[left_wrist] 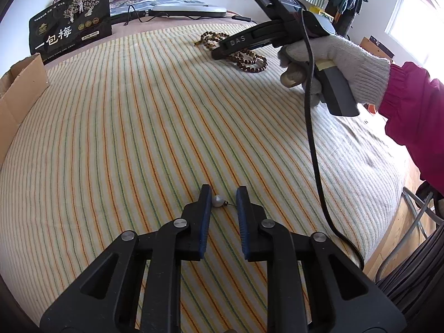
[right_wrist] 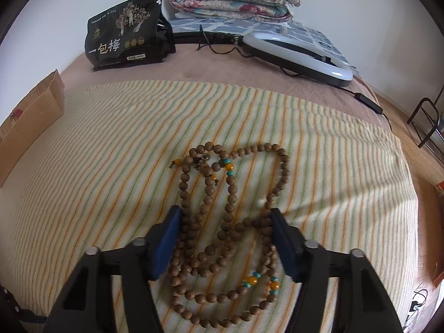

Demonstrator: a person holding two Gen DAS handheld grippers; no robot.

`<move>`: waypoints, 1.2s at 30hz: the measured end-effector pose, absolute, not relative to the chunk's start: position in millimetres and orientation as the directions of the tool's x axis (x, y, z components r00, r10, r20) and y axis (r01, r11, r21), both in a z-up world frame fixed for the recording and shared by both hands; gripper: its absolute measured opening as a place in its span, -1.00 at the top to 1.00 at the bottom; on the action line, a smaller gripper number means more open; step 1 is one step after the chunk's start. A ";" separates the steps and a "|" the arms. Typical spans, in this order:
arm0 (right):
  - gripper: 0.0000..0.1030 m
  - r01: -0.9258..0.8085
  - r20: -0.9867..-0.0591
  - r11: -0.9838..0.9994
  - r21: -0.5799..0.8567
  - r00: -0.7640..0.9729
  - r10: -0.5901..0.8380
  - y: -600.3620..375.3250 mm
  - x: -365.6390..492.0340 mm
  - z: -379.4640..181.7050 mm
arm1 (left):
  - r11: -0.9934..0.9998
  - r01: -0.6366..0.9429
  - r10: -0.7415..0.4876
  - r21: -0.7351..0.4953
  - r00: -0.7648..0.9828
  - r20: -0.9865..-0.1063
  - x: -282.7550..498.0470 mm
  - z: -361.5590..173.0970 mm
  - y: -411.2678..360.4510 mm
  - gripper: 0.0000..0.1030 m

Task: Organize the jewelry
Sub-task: 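Close left tool on white pearl bead while right tool grasps brown wooden bead necklace, then lift and carry bead with left tool to box while right tool carries necklace there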

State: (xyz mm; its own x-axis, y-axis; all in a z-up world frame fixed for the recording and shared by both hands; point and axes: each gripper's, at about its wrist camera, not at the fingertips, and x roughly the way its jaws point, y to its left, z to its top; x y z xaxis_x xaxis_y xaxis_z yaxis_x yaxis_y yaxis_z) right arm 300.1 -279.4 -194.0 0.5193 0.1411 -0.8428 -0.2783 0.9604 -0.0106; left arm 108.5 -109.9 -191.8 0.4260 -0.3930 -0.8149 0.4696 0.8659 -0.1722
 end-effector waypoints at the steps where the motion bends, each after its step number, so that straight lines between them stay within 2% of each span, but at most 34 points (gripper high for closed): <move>1: 0.26 -0.272 -0.840 0.962 -0.013 0.526 0.137 -282.5 299.9 -193.2 | 0.866 0.469 -0.393 -0.173 0.426 -0.815 109.3 -192.0 -109.4 0.67; 3: 0.61 -0.263 -0.838 0.965 -0.020 0.531 0.127 -286.5 299.9 -192.1 | 0.866 0.468 -0.394 -0.175 0.426 -0.814 109.7 -191.6 -108.8 0.67; 7: 0.78 -0.235 -0.835 0.972 0.006 0.533 0.134 -295.5 296.5 -187.0 | 0.870 0.461 -0.391 -0.174 0.430 -0.814 110.5 -190.9 -108.4 0.67; 16: 0.80 -0.189 -0.796 0.979 0.074 0.581 0.172 -319.7 273.5 -153.5 | 0.875 0.450 -0.396 -0.179 0.452 -0.799 111.1 -182.6 -105.3 0.68; 36: 0.80 -0.245 -0.694 0.966 0.080 0.683 0.230 -303.3 205.2 -45.8 | 0.893 0.409 -0.410 -0.188 0.567 -0.715 101.1 -126.8 -66.2 0.68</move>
State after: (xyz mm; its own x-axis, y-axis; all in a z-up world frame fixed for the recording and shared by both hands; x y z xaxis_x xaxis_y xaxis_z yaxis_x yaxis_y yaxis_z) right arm 205.2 -303.3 -45.8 0.6826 0.2305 -0.6935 -0.2452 0.9662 0.0797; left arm 101.1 -66.2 -126.8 0.5671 -0.4097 -0.7145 0.4087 0.8932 -0.1877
